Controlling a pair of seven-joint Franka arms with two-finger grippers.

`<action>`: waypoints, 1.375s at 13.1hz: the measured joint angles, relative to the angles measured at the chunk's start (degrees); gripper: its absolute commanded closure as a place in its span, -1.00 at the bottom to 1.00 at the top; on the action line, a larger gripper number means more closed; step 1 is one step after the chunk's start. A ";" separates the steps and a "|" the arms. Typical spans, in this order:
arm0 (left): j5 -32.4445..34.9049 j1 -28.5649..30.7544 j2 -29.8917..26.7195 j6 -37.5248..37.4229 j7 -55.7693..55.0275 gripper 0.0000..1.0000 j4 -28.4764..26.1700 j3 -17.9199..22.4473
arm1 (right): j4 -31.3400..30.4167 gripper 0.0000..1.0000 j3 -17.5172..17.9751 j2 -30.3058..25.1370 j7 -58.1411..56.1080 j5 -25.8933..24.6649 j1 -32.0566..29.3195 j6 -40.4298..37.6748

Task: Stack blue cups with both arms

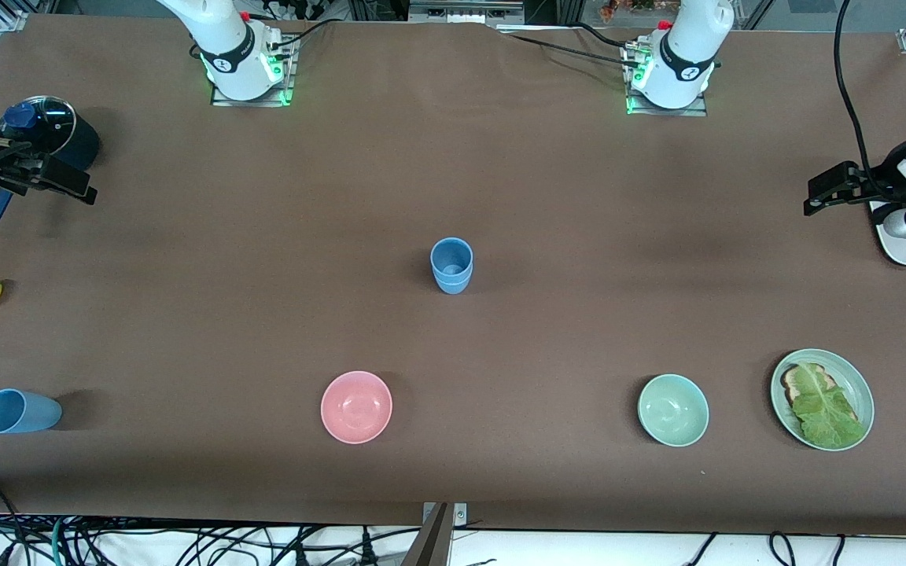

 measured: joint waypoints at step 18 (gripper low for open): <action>-0.02 0.01 -0.77 0.45 -2.45 -0.99 1.32 0.00 | -0.65 -1.00 2.10 -0.68 -3.63 -0.24 0.82 0.17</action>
